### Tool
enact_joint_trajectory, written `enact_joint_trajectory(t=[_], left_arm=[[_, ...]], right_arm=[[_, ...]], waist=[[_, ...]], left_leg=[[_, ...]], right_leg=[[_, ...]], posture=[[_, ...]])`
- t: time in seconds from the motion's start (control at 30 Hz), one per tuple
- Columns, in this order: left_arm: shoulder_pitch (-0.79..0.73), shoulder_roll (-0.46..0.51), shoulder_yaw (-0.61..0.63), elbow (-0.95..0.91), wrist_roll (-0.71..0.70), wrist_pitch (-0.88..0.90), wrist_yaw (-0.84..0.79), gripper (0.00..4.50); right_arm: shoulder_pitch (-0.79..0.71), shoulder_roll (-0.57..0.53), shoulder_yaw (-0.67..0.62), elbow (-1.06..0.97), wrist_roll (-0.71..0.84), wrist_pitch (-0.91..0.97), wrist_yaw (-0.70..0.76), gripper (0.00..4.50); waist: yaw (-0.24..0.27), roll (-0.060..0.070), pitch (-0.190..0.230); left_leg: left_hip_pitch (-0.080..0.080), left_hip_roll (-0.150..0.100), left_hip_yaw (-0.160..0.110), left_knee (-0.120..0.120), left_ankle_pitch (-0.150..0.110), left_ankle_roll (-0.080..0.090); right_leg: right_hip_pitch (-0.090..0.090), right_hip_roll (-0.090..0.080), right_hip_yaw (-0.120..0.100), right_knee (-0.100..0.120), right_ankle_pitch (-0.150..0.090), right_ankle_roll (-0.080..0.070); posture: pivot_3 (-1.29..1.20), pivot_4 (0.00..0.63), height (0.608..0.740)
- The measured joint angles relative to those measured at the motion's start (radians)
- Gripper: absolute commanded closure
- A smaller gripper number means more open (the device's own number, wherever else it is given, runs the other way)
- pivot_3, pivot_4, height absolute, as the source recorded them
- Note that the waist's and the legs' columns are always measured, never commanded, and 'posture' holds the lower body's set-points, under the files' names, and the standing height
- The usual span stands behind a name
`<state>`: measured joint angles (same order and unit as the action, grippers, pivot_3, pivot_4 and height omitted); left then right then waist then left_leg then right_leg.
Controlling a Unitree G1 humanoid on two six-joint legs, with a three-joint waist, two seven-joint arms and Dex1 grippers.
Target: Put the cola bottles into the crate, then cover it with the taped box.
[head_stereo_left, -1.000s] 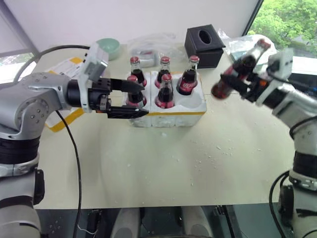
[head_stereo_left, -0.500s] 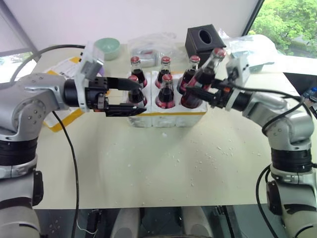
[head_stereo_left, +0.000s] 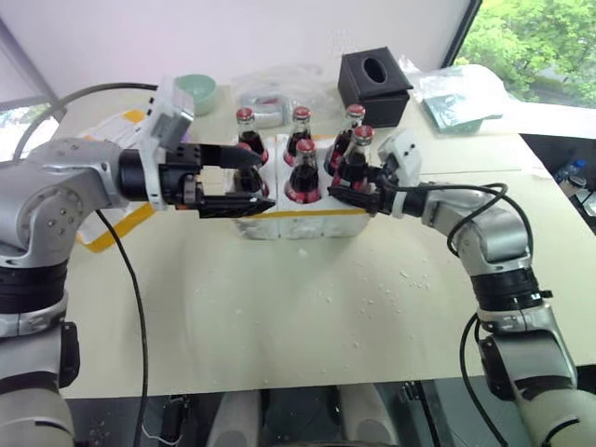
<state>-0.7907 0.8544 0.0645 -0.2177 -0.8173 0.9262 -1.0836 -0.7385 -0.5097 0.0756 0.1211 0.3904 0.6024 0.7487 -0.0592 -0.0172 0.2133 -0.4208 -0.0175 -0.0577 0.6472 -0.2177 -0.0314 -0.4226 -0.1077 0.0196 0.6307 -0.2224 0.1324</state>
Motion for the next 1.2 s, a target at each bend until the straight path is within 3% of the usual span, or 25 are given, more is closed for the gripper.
enact_joint_trajectory(t=[0.07,0.33,0.43,0.73,0.87,1.07,1.2], left_arm=[[0.000,0.000,0.000,-0.003,-0.001,0.000,0.004,0.00],[0.075,0.044,0.075,-0.046,-0.002,0.006,0.054,0.00],[0.146,0.070,0.130,-0.063,0.030,0.002,0.130,0.00],[0.445,0.158,0.304,-0.089,0.307,-0.121,0.367,0.00],[0.677,0.190,0.368,-0.033,0.549,-0.256,0.496,0.00],[0.821,0.191,0.380,0.109,0.759,-0.438,0.604,0.00],[0.864,0.196,0.325,0.248,0.887,-0.580,0.669,0.00]], right_arm=[[-0.012,0.017,0.000,0.024,-0.011,-0.012,0.006,0.06],[-0.004,0.011,-0.015,0.012,-0.011,-0.001,0.026,0.06],[0.024,-0.051,-0.067,-0.033,0.029,0.047,0.054,0.06],[0.055,-0.273,-0.269,-0.182,0.177,0.157,0.163,0.06],[0.115,-0.383,-0.350,-0.260,0.307,0.236,0.281,0.06],[0.066,-0.378,-0.413,-0.356,0.491,0.302,0.284,0.06],[0.058,-0.376,-0.415,-0.368,0.529,0.309,0.261,0.06]], waist=[[-0.005,0.000,0.000],[-0.001,0.000,0.000],[0.014,0.001,0.001],[0.020,0.001,0.001],[0.016,0.002,0.002],[0.019,0.001,0.001],[0.022,0.001,0.001]], left_leg=[[0.005,0.002,0.000,0.000,0.000,0.000],[0.012,0.006,0.000,-0.002,0.000,0.000],[0.011,0.006,0.000,-0.003,-0.001,0.000],[0.010,0.007,0.001,-0.005,-0.001,0.000],[0.011,0.009,0.004,-0.013,-0.001,0.000],[0.011,0.012,0.005,-0.016,-0.001,0.000],[0.010,0.012,0.007,-0.017,-0.001,0.000]], right_leg=[[0.005,0.002,0.000,0.000,0.000,0.000],[0.012,0.005,0.000,-0.002,-0.002,-0.004],[0.010,0.005,0.000,-0.002,-0.002,-0.004],[0.009,0.005,0.000,-0.005,-0.004,-0.008],[0.008,0.005,0.001,-0.010,-0.004,-0.009],[0.005,0.007,0.001,-0.013,-0.003,-0.013],[0.004,0.006,0.001,-0.015,-0.002,-0.014]], posture=[[0.00,0.150,0.737],[0.00,0.150,0.737],[0.00,0.150,0.737],[0.00,0.150,0.737],[0.00,0.150,0.737],[0.00,0.150,0.737],[0.00,0.150,0.737]])
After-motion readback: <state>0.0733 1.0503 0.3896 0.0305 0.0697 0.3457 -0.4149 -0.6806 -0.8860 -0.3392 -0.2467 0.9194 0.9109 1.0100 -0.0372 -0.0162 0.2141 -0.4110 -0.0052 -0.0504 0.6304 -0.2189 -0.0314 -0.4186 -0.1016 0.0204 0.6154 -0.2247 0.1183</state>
